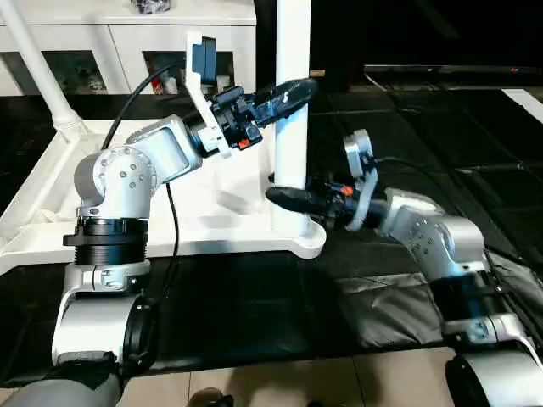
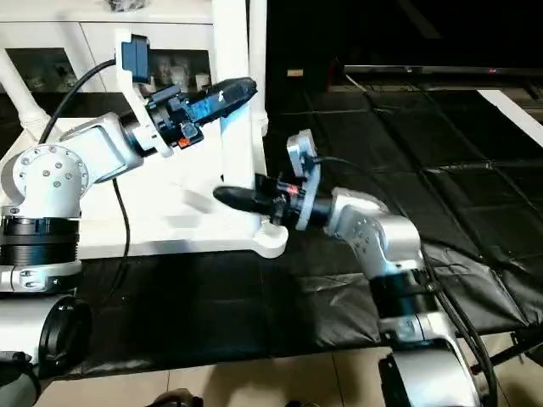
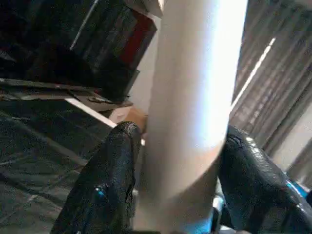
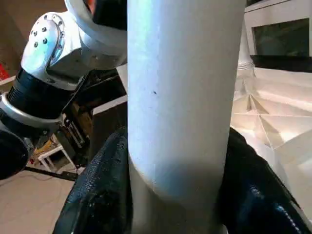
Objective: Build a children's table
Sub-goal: Pick table leg
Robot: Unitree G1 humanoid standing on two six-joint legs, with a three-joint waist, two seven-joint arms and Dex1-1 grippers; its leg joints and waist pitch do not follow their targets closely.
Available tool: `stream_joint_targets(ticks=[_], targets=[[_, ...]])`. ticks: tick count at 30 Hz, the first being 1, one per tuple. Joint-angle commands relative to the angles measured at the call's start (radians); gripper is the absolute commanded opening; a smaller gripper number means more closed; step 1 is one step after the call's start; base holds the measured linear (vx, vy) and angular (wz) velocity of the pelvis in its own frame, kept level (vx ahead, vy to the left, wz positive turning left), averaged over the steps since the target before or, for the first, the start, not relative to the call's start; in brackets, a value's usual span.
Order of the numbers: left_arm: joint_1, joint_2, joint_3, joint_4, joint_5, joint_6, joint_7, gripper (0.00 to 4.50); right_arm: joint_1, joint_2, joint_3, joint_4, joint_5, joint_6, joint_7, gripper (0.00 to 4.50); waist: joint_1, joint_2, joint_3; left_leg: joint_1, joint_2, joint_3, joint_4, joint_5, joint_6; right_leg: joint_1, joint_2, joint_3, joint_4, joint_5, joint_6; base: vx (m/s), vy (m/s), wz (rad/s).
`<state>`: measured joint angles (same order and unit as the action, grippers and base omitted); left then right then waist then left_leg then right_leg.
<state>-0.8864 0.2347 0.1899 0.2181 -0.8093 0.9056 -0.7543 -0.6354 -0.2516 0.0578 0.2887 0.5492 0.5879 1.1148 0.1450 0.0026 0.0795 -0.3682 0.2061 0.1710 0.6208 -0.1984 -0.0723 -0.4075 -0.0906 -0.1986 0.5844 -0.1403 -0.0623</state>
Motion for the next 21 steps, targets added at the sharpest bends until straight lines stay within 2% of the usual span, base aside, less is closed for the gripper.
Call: stream_joint_targets(ticks=[1, 4, 6, 11, 21], targets=[[-0.001, 0.012, -0.019, -0.024, 0.006, 0.010, -0.015, 2.36, -0.006, -0.013, 0.005, -0.021, -0.001, 0.000, 0.003, 1.98, 0.003, 0.002, -0.103, 0.007, 0.041, -0.016, -0.065, -0.083, 0.025, 0.075, -0.086, 0.080, -0.069, -0.316, -0.041, 0.000, 0.000, 0.00], [0.001, 0.010, -0.022, -0.021, 0.011, 0.009, -0.016, 2.37, -0.007, -0.015, 0.007, -0.019, -0.007, -0.004, 0.000, 1.98, 0.003, 0.002, -0.102, 0.008, 0.039, -0.016, -0.065, -0.086, 0.025, 0.075, -0.084, 0.080, -0.071, -0.330, -0.025, 0.000, 0.000, 0.00], [0.001, 0.005, -0.022, -0.014, 0.012, 0.007, 0.003, 2.00, -0.005, -0.014, 0.006, -0.020, -0.012, -0.007, -0.001, 1.98, 0.003, 0.002, -0.103, 0.007, 0.040, -0.017, -0.064, -0.080, 0.025, 0.075, -0.085, 0.080, -0.070, -0.323, -0.027, 0.000, 0.000, 0.00], [0.000, 0.004, -0.022, -0.004, 0.026, -0.007, 0.018, 1.86, -0.004, -0.014, 0.010, -0.019, -0.018, -0.012, -0.001, 1.98, 0.003, 0.000, -0.104, 0.007, 0.041, -0.017, -0.064, -0.074, 0.027, 0.075, -0.086, 0.080, -0.067, -0.311, -0.032, 0.000, 0.000, 0.00], [-0.003, 0.000, -0.002, 0.011, 0.052, -0.057, 0.056, 1.86, -0.008, -0.021, 0.019, -0.001, -0.045, -0.034, -0.015, 1.98, 0.004, -0.001, -0.103, 0.006, 0.040, -0.016, -0.064, -0.075, 0.027, 0.075, -0.085, 0.080, -0.070, -0.322, -0.021, 0.000, 0.000, 0.00]])
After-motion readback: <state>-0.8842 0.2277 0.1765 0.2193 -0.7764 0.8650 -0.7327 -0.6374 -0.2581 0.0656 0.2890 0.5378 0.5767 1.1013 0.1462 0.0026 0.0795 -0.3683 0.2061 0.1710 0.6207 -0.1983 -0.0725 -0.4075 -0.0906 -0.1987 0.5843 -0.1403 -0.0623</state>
